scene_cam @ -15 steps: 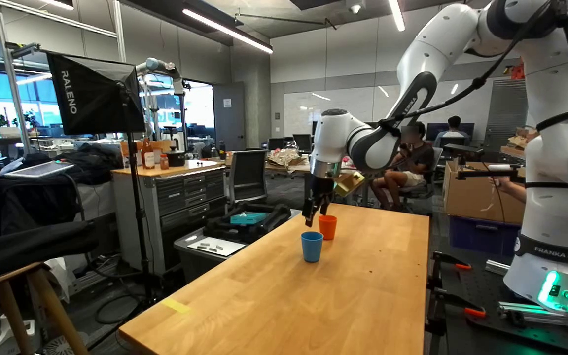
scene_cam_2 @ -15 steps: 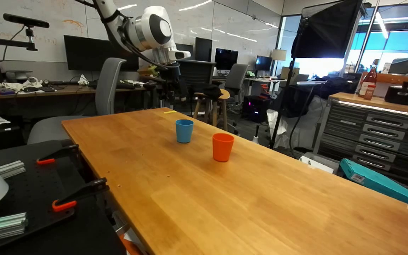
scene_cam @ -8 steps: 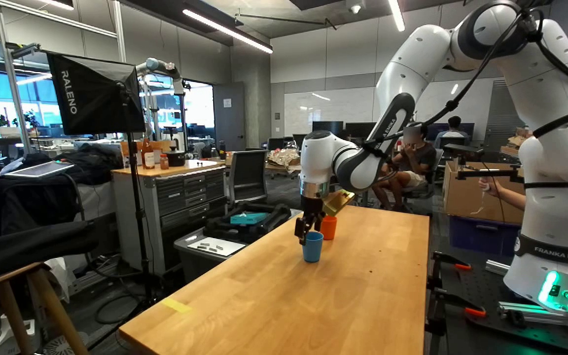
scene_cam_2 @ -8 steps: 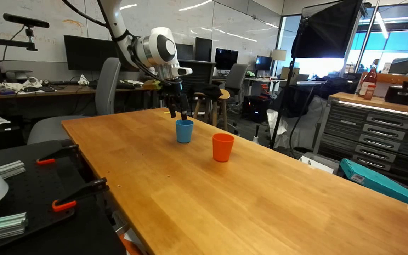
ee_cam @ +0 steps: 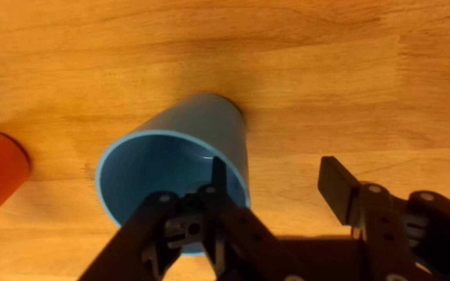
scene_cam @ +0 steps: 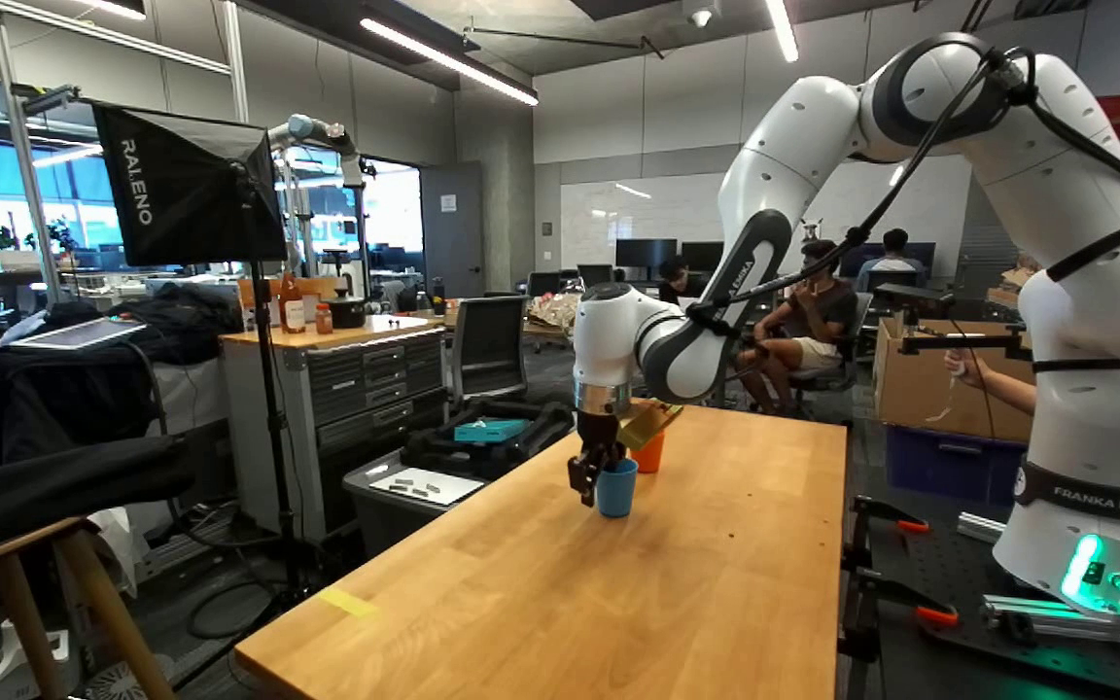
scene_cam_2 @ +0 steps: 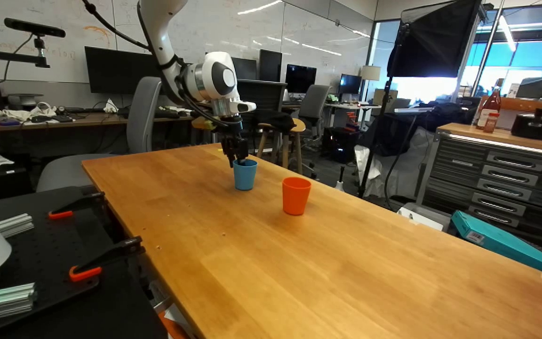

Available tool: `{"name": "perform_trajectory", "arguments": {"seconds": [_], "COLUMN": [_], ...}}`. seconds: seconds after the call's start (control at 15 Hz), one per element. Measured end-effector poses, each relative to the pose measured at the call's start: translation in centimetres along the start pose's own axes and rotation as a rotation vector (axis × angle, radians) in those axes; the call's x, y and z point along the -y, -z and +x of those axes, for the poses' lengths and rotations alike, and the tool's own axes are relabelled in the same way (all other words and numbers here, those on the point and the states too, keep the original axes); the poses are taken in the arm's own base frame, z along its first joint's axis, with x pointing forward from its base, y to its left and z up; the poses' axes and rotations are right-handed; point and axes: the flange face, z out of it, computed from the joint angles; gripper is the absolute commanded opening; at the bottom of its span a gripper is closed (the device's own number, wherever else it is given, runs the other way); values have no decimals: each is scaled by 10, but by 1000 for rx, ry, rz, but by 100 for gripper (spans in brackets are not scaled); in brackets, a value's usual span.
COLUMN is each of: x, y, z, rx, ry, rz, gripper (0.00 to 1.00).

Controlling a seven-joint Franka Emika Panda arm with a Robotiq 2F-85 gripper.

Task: Put the blue cup into the orange one

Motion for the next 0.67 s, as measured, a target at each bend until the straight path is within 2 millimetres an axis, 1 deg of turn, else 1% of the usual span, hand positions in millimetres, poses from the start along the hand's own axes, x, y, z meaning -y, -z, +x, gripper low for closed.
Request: {"name": "perform_trajectory", "arguments": {"seconds": [0.07, 0.27, 0.4, 0.67], "x": [1, 4, 5, 6], "y": [-1, -2, -2, -3], "z": [1, 5, 6, 9], "rx": [0, 1, 0, -5], "ry": [-4, -18, -22, -21], "rz": [2, 8, 8, 2], "gripper": [27, 2, 0, 1]}}
